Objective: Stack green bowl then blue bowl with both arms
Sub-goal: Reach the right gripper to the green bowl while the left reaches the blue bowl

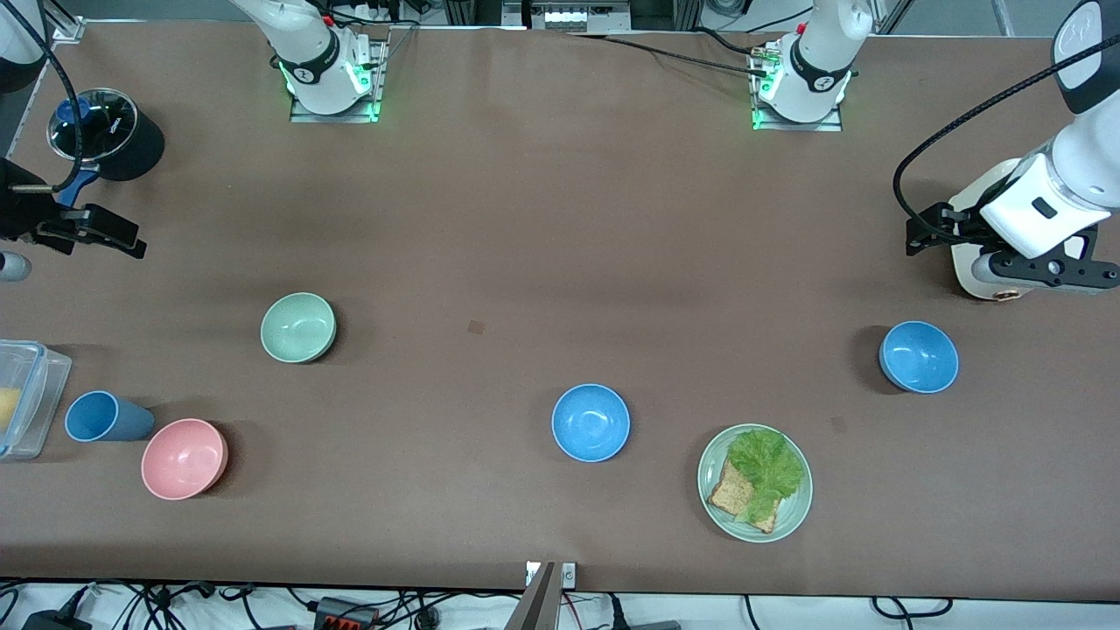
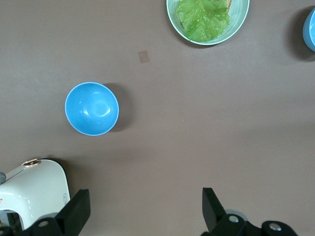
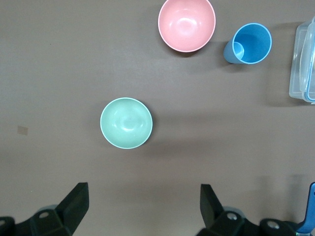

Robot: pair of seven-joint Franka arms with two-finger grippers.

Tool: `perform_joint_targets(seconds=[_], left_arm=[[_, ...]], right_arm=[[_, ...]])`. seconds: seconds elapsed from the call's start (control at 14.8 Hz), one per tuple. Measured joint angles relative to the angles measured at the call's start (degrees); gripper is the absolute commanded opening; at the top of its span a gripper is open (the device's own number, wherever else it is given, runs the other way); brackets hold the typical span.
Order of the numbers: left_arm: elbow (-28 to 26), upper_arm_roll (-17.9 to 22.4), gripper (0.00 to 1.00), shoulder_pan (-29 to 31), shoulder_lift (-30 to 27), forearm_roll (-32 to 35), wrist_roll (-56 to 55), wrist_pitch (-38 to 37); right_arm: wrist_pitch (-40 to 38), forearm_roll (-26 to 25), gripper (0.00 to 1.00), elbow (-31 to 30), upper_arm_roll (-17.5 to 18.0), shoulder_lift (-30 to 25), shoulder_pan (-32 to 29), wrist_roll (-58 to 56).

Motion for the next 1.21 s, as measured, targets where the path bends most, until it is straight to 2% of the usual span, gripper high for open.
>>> perform_joint_targets(seconds=[0.4,0.61,0.94,1.21], left_arm=[[0.0,0.04,1.0,0.01,0.27,-0.08,0.07,0.0],[0.0,0.07,1.0,0.0,1.07,-0.08,0.17,0.0],[0.13,0.8,1.0,0.55,4.19,-0.08,0.19,0.02],[2.3,1.2,1.0,4.32,10.12,-0.05,3.4,3.42]], right_arm=[[0.0,-0.01,1.0,-0.17,0.0,0.09,0.0,0.0],[0.33,-0.01,1.0,-1.11,0.07,2.12,0.03,-0.01],[5.99,-0.01,1.0,-2.05,0.75,12.84,2.02,0.05],[13.54,-0.01,1.0,-3.25,0.65,21.46,2.3,0.2]])
